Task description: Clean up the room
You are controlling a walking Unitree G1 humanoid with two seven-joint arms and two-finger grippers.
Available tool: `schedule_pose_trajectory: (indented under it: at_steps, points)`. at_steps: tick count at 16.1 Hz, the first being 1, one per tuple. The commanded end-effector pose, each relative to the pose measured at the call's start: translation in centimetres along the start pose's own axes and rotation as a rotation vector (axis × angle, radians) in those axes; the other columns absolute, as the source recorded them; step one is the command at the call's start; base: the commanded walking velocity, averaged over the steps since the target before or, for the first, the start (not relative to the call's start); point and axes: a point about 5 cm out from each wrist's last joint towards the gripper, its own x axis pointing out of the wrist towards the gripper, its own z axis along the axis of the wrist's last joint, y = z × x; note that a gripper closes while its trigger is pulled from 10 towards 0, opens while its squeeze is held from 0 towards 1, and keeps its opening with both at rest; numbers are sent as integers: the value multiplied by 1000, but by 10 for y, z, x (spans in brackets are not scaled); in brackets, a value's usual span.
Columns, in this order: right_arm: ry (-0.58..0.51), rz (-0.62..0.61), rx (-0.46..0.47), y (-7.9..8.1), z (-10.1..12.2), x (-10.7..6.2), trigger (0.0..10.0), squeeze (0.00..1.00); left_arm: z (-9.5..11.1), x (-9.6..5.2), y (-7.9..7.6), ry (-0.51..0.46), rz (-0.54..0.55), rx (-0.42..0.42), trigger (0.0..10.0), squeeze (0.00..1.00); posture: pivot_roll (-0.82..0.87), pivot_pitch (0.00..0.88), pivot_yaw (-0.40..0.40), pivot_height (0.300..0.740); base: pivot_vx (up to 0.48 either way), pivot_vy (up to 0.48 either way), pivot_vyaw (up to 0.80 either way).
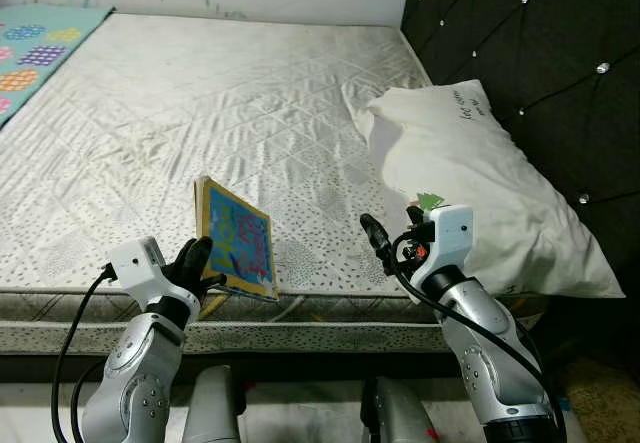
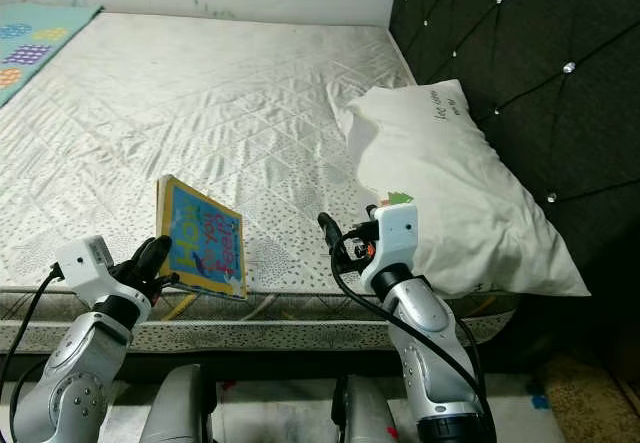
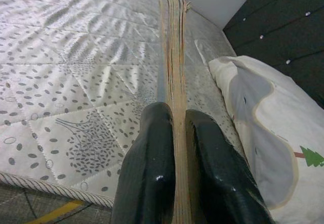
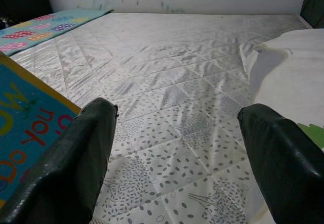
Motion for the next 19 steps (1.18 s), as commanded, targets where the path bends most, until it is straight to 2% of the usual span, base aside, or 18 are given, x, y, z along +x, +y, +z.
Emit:
schedule_pose_trajectory:
  at_steps: [1, 3, 4, 8, 17, 19]
  points:
    - [-13, 0, -7, -2, 4, 1, 10000, 0, 12, 3, -8, -51, -36, 12, 10000, 0, -76, 47, -50, 607, 0, 0, 0]
    - [-14, 1, -8, -1, 4, 1, 10000, 0, 12, 3, -8, -53, -37, 11, 10000, 0, -76, 47, -50, 607, 0, 0, 0]
    - [-18, 8, -10, -1, 5, 1, 10000, 0, 13, 3, -11, -67, -71, 12, 10000, 0, -81, 37, -49, 607, 345, 0, 0]
    - [-19, 9, -9, -1, 5, 1, 10000, 0, 14, 4, -12, -72, -87, 13, 10000, 0, -81, 42, -48, 568, 385, 0, 0]
    - [-16, 1, -15, -2, 5, 2, 10000, 0, 14, 6, -12, -78, -91, 16, 10000, 0, -81, 45, -47, 568, 437, 0, 0]
    - [-16, 0, -15, -2, 5, 2, 10000, 0, 14, 6, -13, -71, -91, 12, 10000, 0, -80, 45, -48, 568, 137, 0, 0]
